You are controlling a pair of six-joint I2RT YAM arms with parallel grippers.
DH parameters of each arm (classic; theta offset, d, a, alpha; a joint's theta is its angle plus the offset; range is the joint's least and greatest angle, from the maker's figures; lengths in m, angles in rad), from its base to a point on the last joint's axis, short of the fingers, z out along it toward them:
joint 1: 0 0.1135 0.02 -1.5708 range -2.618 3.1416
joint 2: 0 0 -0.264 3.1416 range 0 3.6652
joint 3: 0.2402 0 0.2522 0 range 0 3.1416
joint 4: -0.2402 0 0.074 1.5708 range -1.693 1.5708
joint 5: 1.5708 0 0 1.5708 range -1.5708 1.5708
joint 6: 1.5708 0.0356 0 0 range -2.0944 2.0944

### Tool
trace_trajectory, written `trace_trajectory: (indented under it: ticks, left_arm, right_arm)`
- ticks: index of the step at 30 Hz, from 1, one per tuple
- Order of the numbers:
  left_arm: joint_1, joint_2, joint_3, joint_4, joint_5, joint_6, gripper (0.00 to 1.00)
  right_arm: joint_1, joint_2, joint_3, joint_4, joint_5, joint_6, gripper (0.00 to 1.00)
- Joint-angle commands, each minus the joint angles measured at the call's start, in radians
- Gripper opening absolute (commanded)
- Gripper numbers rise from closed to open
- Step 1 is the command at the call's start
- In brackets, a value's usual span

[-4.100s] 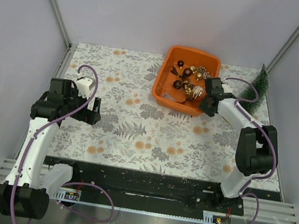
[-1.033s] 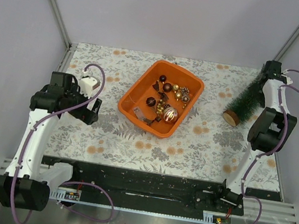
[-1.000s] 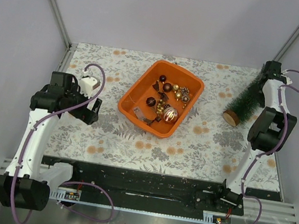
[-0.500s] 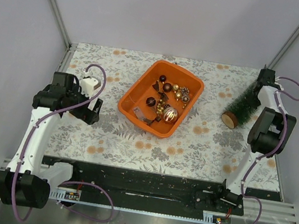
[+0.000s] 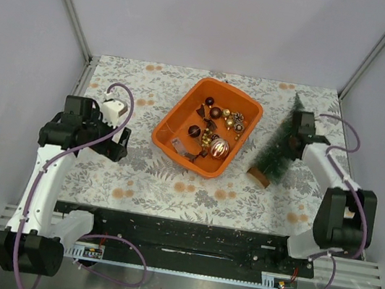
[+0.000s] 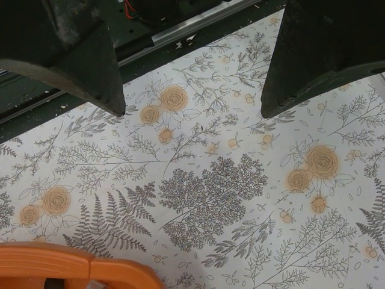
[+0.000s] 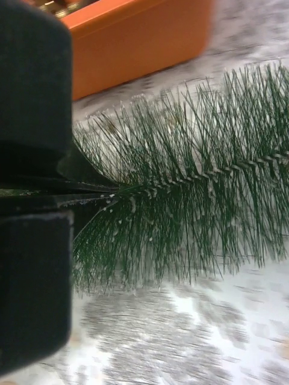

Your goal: Decorate the small christmas tree

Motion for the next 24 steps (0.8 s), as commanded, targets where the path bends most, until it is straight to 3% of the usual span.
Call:
trace_trajectory:
  ticks: [1,6,11,15,22,24]
  left_arm:
    - [0.003,-0.038,0.005,0.014,0.009,-0.012,0.99]
    - [0.003,-0.041,0.009,-0.001,0.022,-0.011,0.99]
    - [0.001,-0.029,0.032,-0.006,0.034,-0.032,0.99]
    - [0.001,-0.026,0.04,-0.012,0.046,-0.04,0.99]
    - [0.0,-0.029,0.025,-0.014,0.031,-0.031,0.99]
    - [0.0,-0.029,0.018,-0.014,0.032,-0.028,0.99]
  right_arm:
    - [0.084,-0.252,-0.227,0.064,-0.006,0.134,0.0]
    - [0.167,-0.479,-0.375,0.05,-0.01,0.16,0.0]
    - [0.176,-0.513,-0.354,-0.037,-0.041,0.131,0.06]
    - [0.176,-0.47,-0.327,-0.083,-0.055,0.111,0.37]
    - [0.176,-0.51,-0.295,-0.12,-0.049,0.1,0.64]
    - [0.176,-0.514,-0.263,-0.138,-0.026,0.082,0.67]
